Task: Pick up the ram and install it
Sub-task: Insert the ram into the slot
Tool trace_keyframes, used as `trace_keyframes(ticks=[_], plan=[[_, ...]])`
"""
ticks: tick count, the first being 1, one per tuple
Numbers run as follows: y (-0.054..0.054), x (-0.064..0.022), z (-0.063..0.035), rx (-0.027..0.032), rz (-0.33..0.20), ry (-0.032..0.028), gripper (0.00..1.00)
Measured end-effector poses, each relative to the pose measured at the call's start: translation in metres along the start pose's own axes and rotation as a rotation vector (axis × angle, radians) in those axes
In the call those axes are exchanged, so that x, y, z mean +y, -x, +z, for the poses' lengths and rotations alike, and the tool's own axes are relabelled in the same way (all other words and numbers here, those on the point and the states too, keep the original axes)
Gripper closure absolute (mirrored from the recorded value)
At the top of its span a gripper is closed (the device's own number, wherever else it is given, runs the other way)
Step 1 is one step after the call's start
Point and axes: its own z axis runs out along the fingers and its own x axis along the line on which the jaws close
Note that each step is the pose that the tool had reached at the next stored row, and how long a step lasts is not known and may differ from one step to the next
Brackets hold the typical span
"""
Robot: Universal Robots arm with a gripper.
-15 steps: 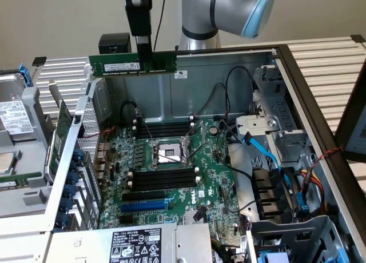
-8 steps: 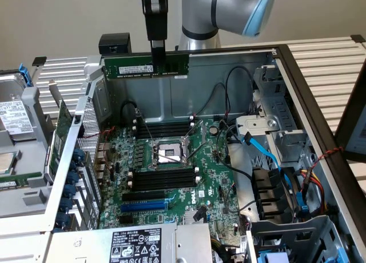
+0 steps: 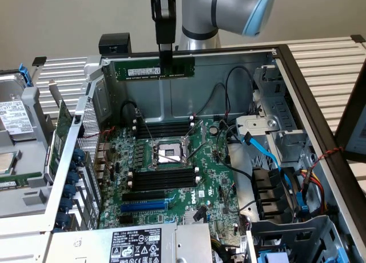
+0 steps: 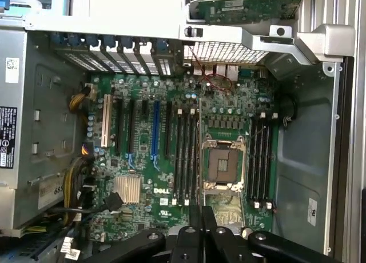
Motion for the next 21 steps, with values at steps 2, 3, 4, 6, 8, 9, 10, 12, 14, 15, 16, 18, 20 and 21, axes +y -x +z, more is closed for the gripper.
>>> trace_keyframes(ticks=[2,3,4,6,8,9,10,12,14,15,16,18,20,21], plan=[[0.000,-0.0056,0.0018,0.0043,0.000,0.0001,0.88],[0.000,-0.0102,0.0055,0.0057,0.001,0.0000,0.88],[0.000,-0.0103,0.0069,0.0064,0.002,0.0001,0.88],[0.000,-0.0104,0.0094,0.0087,0.004,0.0000,0.88],[0.000,-0.0104,0.0118,0.0118,0.005,0.0002,0.88],[0.000,-0.0104,0.0129,0.0137,0.006,0.0002,0.88],[0.000,-0.0105,0.0140,0.0158,0.007,0.0001,0.88],[0.000,-0.0105,0.0167,0.0185,0.008,0.0001,0.88],[0.000,-0.0104,0.0191,0.0195,0.009,0.0002,0.88],[-0.001,-0.0104,0.0198,0.0197,0.009,0.0002,0.88],[-0.001,-0.0104,0.0202,0.0197,0.009,0.0003,0.88],[-0.002,-0.0105,0.0215,0.0196,0.009,0.0008,0.88],[-0.002,-0.0104,0.0244,0.0196,0.009,0.0012,0.88],[-0.003,-0.0105,0.0262,0.0197,0.009,0.0013,0.88]])
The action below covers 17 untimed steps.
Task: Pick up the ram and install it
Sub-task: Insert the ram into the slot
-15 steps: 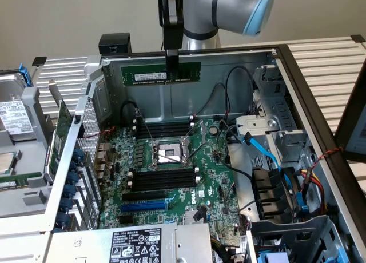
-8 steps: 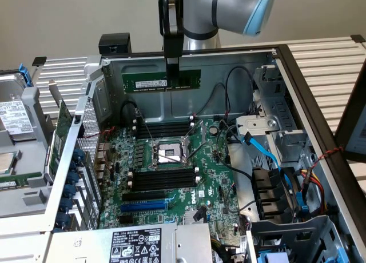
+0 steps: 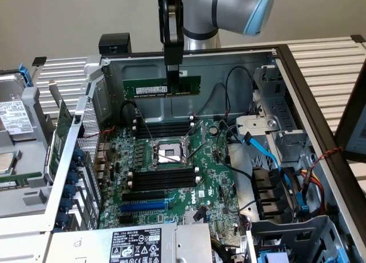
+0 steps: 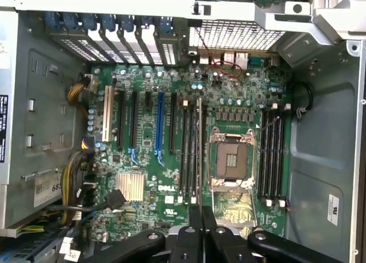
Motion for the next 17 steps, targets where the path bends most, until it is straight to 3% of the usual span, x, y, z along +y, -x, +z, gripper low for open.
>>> trace_keyframes(ticks=[17], plan=[[0.004,0.0055,0.0291,-0.0003,0.034,-0.0028,0.88]])
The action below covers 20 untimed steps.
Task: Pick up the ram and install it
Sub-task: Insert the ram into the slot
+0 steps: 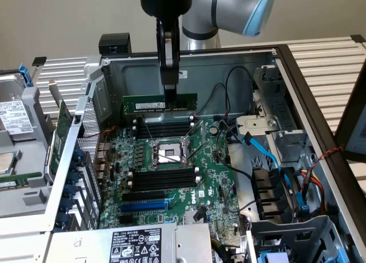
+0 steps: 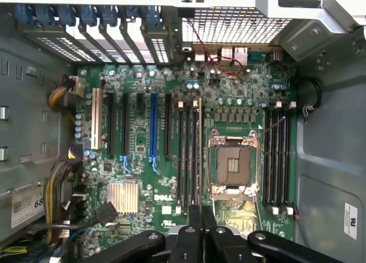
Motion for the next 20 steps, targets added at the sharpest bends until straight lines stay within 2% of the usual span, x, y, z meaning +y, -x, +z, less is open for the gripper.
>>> trace_keyframes(ticks=[8,20], plan=[[0.003,0.0004,0.0078,0.0009,0.012,-0.0118,0.88],[0.005,0.0002,0.0195,0.0047,0.016,-0.0157,0.88]])
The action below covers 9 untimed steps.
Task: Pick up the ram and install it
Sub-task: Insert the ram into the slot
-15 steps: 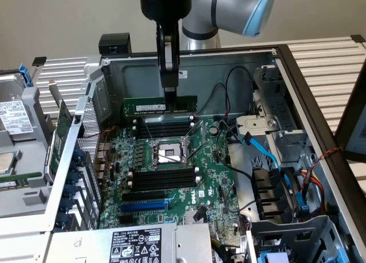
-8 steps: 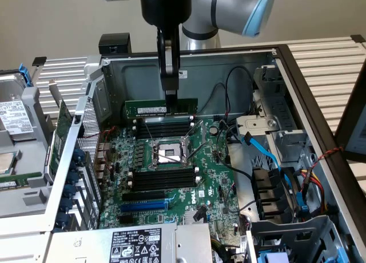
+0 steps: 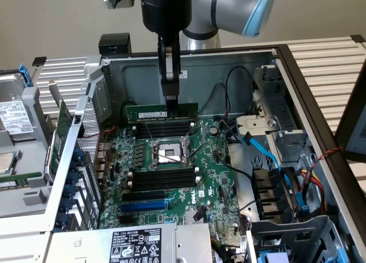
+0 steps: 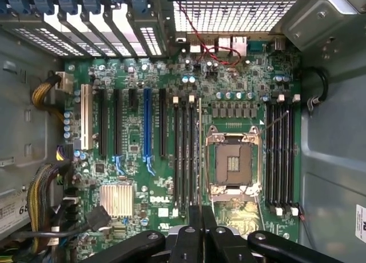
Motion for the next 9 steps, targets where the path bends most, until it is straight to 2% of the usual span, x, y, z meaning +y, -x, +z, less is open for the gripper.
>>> trace_keyframes(ticks=[2,5,9], plan=[[0.000,0.0001,0.0026,0.0000,0.000,-0.0001,0.88],[0.000,0.0001,0.0058,0.0080,0.000,-0.0004,0.88],[0.000,0.0002,0.0130,0.0098,0.000,-0.0005,0.88]])
